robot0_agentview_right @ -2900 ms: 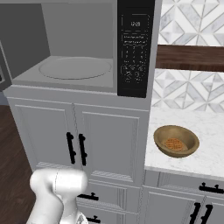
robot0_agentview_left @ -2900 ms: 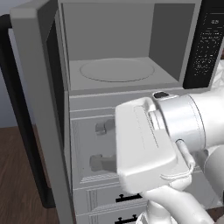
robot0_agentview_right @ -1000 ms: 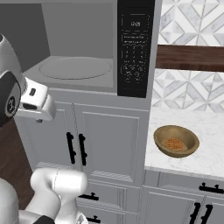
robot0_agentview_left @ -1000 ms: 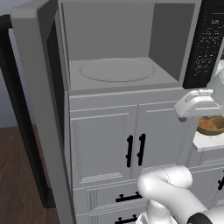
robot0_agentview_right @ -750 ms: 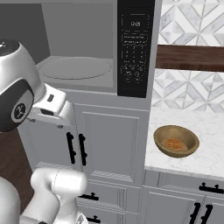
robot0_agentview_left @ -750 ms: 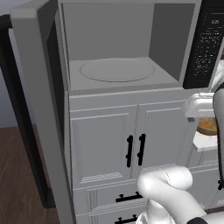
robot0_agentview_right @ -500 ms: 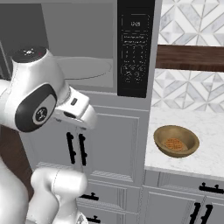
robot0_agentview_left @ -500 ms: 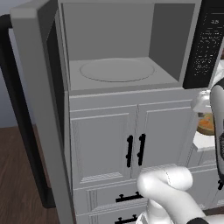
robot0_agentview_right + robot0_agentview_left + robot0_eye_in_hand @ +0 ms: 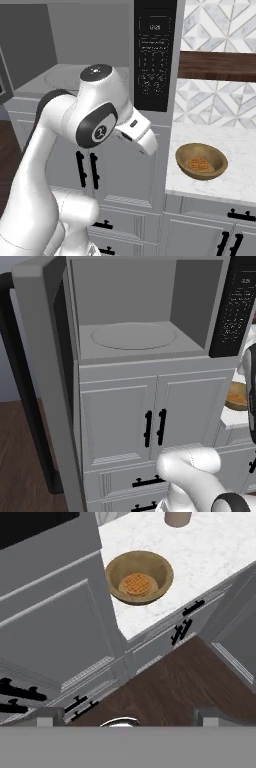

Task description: Open the microwave, place the bowl with waffle inside the microwave, then close the microwave door and turn it on.

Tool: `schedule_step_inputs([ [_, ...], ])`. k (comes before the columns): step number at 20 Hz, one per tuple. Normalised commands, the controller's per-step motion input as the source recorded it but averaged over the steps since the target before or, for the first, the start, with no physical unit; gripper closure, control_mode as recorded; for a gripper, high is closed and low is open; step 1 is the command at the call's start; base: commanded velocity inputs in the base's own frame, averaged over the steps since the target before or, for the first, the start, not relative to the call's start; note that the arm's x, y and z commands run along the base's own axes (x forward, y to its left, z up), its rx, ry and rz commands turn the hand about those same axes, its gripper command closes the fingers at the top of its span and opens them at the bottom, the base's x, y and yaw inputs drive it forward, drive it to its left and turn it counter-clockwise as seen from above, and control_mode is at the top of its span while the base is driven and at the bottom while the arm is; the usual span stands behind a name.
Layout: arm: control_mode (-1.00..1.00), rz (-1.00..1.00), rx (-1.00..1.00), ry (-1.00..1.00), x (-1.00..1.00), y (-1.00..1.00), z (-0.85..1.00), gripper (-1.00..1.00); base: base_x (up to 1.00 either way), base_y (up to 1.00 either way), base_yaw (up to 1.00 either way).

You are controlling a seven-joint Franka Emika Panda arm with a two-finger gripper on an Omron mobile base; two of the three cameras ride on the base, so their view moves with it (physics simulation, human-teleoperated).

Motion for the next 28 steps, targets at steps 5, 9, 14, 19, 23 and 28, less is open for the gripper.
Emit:
schedule_step_inputs([
  [5,-1.00,-0.31,0.05,-0.01,0.40,-1.00,-0.30,-1.00,0.00,0.00,0.00],
  [9,-1.00,-0.28,0.08,-0.08,0.32,-1.00,-0.28,-1.00,0.00,0.00,0.00],
  [14,-1.00,-0.19,0.12,-0.16,0.35,-0.86,-0.29,-1.00,0.00,0.00,0.00],
  [19,-1.00,-0.06,0.14,-0.06,0.58,-0.62,-0.47,-1.00,0.00,0.00,0.00],
  [23,-1.00,0.00,0.08,0.00,0.48,-0.10,-0.45,-1.00,0.00,0.00,0.00],
  [28,-1.00,0.00,0.01,0.03,0.26,0.00,-0.43,-1.00,0.00,0.00,0.00],
])
